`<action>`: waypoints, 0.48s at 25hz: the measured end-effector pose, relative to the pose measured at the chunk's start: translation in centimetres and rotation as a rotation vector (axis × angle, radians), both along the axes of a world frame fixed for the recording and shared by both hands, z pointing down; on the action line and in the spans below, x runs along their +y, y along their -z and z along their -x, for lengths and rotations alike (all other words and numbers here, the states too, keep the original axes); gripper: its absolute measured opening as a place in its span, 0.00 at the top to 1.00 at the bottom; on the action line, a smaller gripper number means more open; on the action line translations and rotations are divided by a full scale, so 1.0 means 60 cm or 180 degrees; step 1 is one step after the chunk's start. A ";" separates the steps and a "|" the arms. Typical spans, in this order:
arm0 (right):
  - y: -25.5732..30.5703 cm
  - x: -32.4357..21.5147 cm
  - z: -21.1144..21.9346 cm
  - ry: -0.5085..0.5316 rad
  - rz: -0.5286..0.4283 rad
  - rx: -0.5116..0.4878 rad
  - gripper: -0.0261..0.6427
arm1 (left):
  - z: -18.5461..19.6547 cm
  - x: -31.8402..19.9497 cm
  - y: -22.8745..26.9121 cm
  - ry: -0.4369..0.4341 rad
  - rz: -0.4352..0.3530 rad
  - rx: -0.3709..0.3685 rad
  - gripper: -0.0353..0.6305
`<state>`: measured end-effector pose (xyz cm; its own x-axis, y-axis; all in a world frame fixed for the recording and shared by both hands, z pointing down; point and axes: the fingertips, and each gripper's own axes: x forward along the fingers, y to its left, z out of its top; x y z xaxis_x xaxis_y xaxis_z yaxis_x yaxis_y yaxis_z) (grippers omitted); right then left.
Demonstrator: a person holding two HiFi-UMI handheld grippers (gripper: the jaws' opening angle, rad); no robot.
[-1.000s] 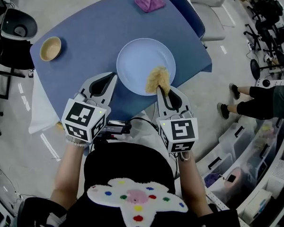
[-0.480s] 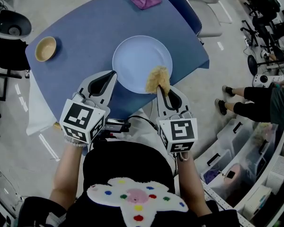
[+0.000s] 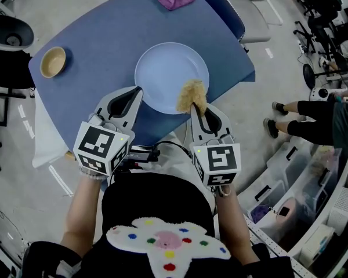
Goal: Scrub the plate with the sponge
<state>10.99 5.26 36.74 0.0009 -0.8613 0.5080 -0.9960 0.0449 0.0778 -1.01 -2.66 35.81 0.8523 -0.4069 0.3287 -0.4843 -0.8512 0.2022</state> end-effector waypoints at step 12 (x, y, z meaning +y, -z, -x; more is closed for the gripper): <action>0.002 0.001 0.000 -0.0019 0.0027 0.0088 0.90 | -0.002 -0.001 0.000 0.0004 0.0031 -0.0007 0.93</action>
<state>11.02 5.32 36.63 0.0200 -0.8569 0.5151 -0.9937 0.0399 0.1049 -0.90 -2.75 35.81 0.8510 -0.4048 0.3346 -0.4859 -0.8486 0.2092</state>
